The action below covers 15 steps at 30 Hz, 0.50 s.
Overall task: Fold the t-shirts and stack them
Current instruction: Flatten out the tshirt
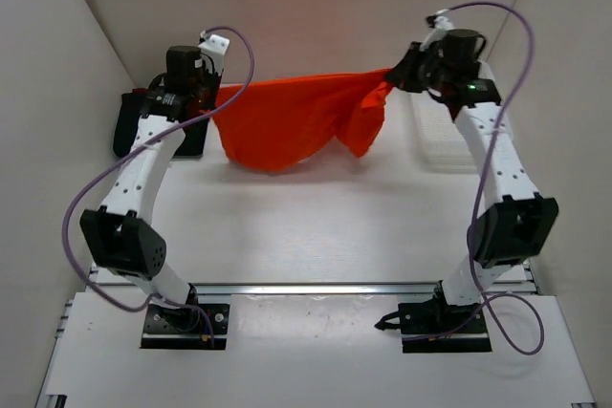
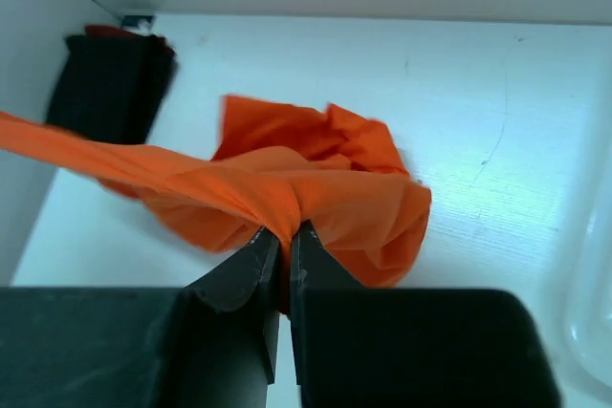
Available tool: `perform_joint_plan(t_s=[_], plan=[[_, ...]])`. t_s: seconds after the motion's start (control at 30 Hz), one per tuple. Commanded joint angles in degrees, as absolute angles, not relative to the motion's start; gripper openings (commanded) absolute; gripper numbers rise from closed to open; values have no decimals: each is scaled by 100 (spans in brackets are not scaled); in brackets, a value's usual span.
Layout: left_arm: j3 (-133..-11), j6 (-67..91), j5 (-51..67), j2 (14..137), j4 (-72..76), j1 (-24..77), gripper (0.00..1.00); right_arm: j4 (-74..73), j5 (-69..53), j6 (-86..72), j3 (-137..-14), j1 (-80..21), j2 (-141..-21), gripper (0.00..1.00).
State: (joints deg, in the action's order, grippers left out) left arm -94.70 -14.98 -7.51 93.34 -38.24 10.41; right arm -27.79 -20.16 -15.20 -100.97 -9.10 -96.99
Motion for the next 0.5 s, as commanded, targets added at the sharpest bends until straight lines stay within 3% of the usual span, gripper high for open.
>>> perform_joint_plan(t_s=[0.0, 0.33, 0.47], plan=[[-9511, -1819, -1345, 8703, -3806, 1055, 0, -2557, -2688, -1881, -9810, -378, -9116, 0], [-7676, -2328, -1828, 7323, -3814, 940, 0, -2917, -2655, -1407, -7059, -228, -7305, 0], [-6734, -2882, -1417, 6496, -4752, 1440, 0, -3953, -1988, -923, -6154, -859, -6654, 0]])
